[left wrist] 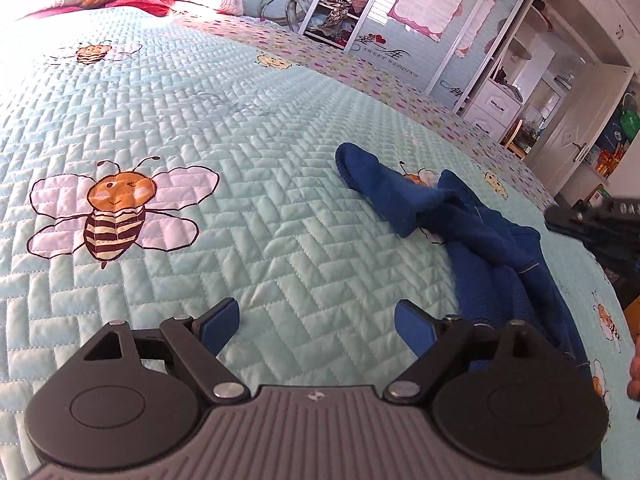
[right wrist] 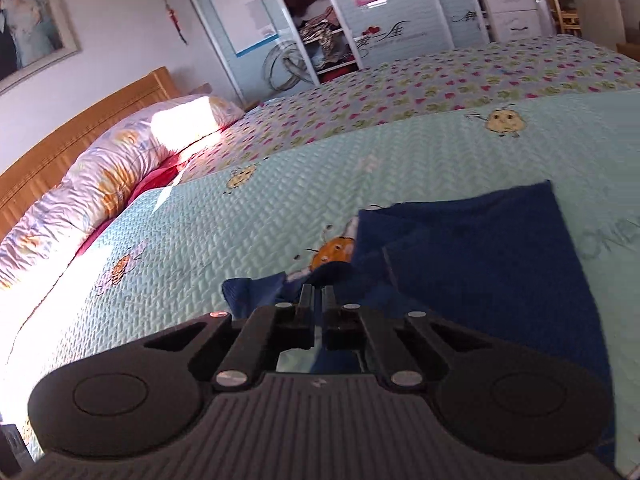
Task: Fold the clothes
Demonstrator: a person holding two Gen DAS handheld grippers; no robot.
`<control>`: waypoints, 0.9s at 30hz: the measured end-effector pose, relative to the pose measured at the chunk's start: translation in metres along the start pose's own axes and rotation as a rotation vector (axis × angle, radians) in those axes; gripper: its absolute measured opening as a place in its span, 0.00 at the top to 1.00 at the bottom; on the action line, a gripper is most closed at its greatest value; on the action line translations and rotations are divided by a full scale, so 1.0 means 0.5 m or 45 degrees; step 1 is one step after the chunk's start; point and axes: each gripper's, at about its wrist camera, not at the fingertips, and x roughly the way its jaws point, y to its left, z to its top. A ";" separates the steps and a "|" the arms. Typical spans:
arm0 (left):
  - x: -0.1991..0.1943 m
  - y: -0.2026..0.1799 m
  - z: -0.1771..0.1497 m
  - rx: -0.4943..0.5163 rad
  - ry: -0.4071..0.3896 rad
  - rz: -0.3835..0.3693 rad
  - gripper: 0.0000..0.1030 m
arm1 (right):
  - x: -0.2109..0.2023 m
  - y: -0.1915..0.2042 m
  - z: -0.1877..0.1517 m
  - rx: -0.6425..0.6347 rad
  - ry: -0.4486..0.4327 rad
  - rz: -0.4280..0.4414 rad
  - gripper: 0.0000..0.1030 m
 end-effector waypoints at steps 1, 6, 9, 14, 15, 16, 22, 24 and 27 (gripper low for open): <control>-0.001 0.001 -0.001 -0.011 -0.006 -0.006 0.14 | -0.017 -0.020 -0.016 0.011 -0.016 0.013 0.97; -0.015 0.023 -0.002 -0.246 0.006 -0.160 0.13 | -0.076 -0.151 -0.075 0.257 -0.075 0.226 0.58; -0.022 0.011 0.000 -0.336 0.031 -0.228 0.13 | -0.075 -0.225 -0.096 0.448 -0.075 0.440 0.33; -0.016 -0.062 0.014 -0.252 0.036 -0.126 0.13 | -0.019 -0.282 -0.143 0.534 -0.043 0.753 0.22; -0.011 -0.078 0.017 -0.227 0.043 -0.104 0.13 | -0.005 -0.290 -0.163 0.522 -0.052 0.779 0.24; -0.006 -0.094 0.020 -0.201 0.050 -0.081 0.13 | 0.000 -0.296 -0.175 0.516 -0.085 0.827 0.25; 0.036 -0.210 0.046 0.050 0.094 0.058 0.13 | 0.008 -0.333 -0.171 0.646 -0.131 1.017 0.24; 0.045 -0.256 0.064 0.134 0.108 0.040 0.13 | 0.008 -0.341 -0.171 0.680 -0.136 1.051 0.23; 0.049 -0.319 0.091 0.174 0.098 -0.115 0.13 | 0.010 -0.353 -0.171 0.737 -0.140 1.107 0.22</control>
